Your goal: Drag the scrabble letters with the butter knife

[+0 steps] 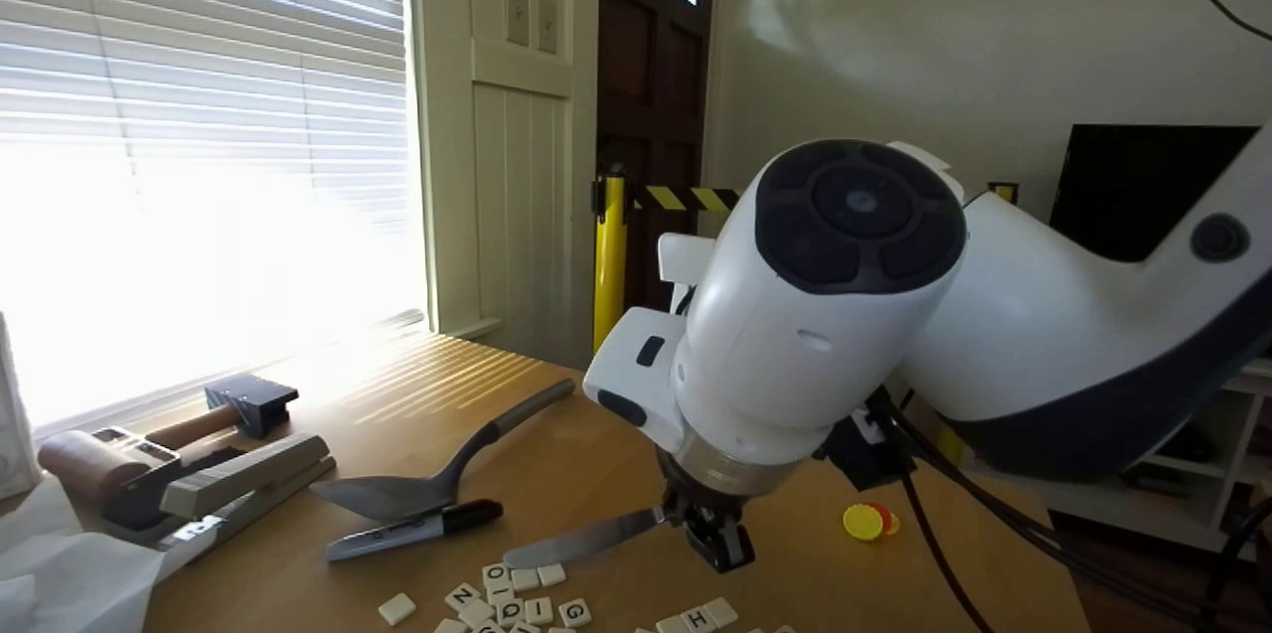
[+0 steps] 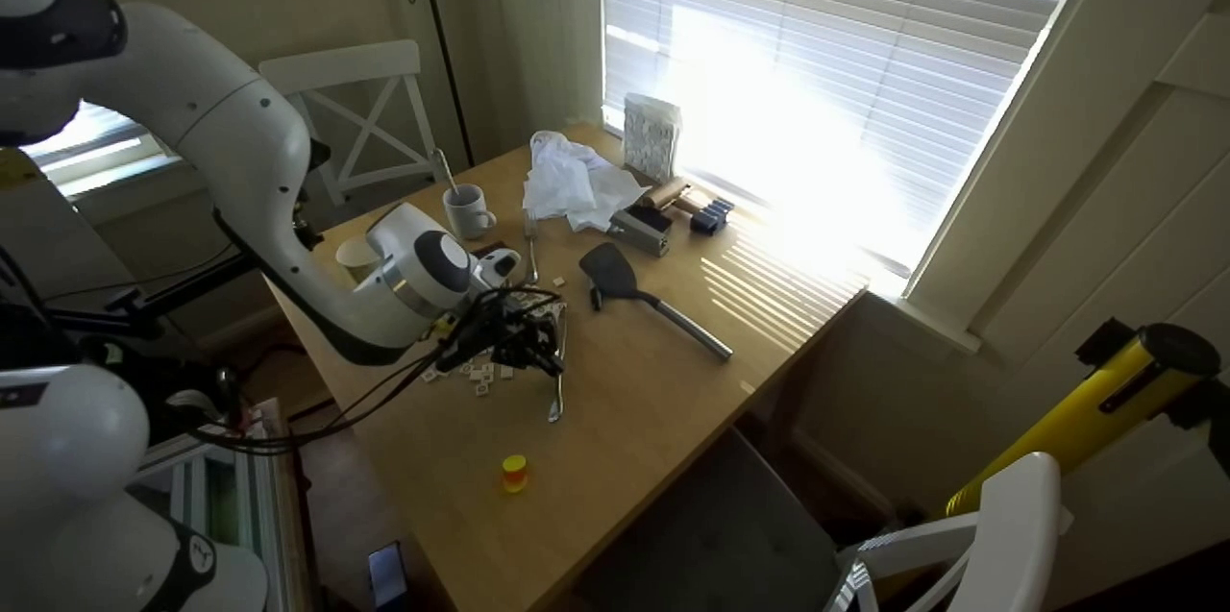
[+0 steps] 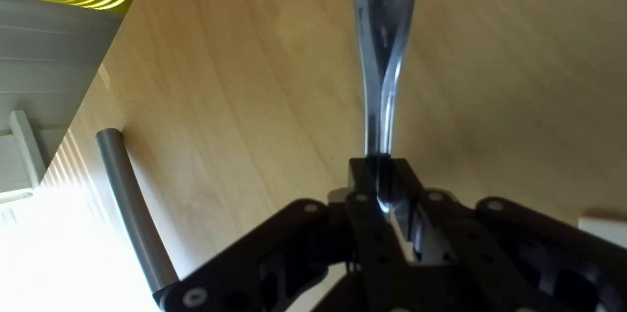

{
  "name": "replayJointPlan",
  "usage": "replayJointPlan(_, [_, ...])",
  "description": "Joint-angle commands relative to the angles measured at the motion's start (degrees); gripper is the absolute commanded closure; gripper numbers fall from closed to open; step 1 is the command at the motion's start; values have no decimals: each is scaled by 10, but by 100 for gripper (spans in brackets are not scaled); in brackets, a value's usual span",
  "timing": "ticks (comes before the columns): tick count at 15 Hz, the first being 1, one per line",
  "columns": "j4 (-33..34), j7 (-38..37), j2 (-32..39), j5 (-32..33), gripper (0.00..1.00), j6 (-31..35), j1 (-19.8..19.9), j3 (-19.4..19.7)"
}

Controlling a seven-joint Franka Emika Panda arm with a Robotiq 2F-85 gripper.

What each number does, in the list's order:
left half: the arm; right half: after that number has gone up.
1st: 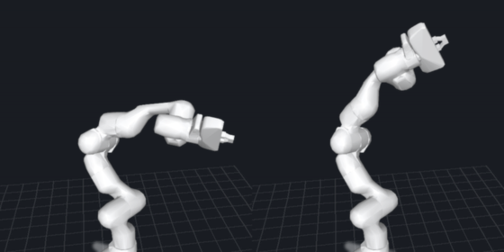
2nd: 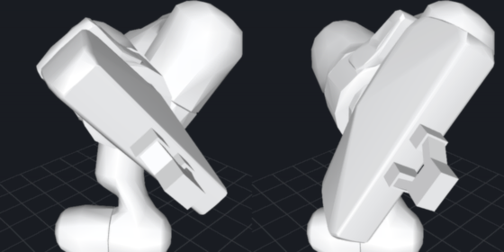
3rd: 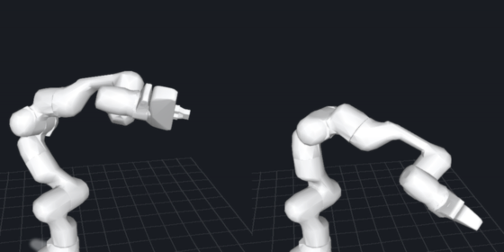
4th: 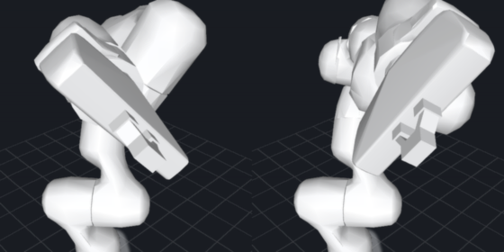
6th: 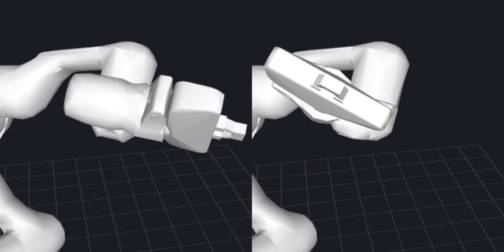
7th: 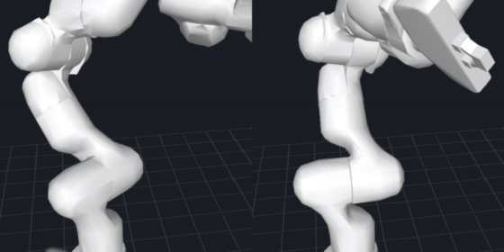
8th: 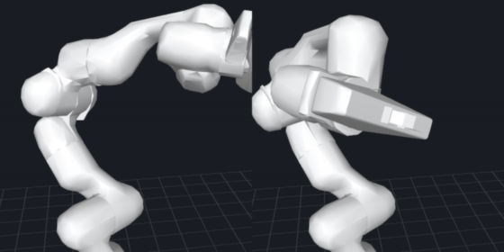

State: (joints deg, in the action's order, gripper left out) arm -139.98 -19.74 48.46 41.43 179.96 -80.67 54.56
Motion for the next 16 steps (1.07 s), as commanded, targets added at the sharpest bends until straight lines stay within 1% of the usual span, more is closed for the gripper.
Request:
replayJointPlan(1, [-9,85,-2,-57,96,5,7,-15])
replayJointPlan(3, [-11,120,-7,-79,96,5,13,-23])
replayJointPlan(6, [-13,153,-12,-115,96,7,16,-28])
replayJointPlan(8, [-10,162,-14,-150,96,10,18,-26])
replayJointPlan(11, [-2,155,5,-209,96,5,7,-13])
replayJointPlan(13, [1,158,16,-233,96,6,2,-10])
replayJointPlan(16, [6,171,25,-247,96,7,0,-15])
